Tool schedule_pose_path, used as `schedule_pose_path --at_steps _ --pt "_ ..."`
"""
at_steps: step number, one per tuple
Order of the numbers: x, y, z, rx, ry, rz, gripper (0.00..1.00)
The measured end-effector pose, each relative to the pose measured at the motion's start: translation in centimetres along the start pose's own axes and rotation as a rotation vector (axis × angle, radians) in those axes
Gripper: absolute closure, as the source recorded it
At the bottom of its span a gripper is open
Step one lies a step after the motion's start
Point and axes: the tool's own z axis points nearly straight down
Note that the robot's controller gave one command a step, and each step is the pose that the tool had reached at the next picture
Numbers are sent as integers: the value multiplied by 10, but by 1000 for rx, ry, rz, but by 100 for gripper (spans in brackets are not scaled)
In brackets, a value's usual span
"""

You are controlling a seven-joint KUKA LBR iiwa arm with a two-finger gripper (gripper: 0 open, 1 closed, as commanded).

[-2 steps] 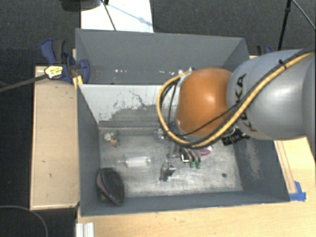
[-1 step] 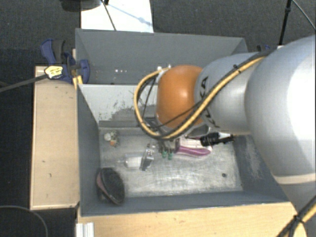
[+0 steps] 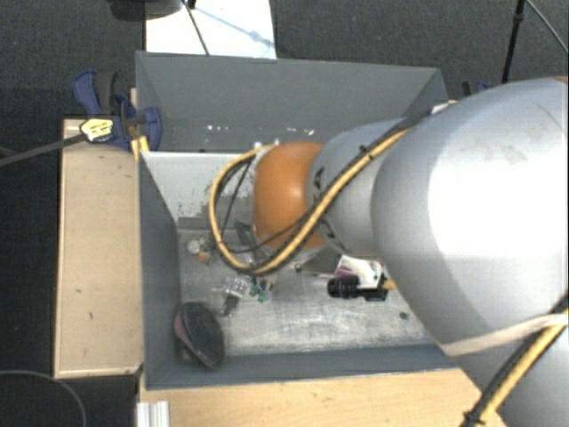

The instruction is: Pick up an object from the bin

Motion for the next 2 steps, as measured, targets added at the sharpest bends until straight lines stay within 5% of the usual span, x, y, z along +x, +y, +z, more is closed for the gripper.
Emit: schedule_pose_path --at_steps 1,2 --pt "-1 0 -2 -3 -2 3 100" --pt "-9 -9 -167 -7 -8 26 100"
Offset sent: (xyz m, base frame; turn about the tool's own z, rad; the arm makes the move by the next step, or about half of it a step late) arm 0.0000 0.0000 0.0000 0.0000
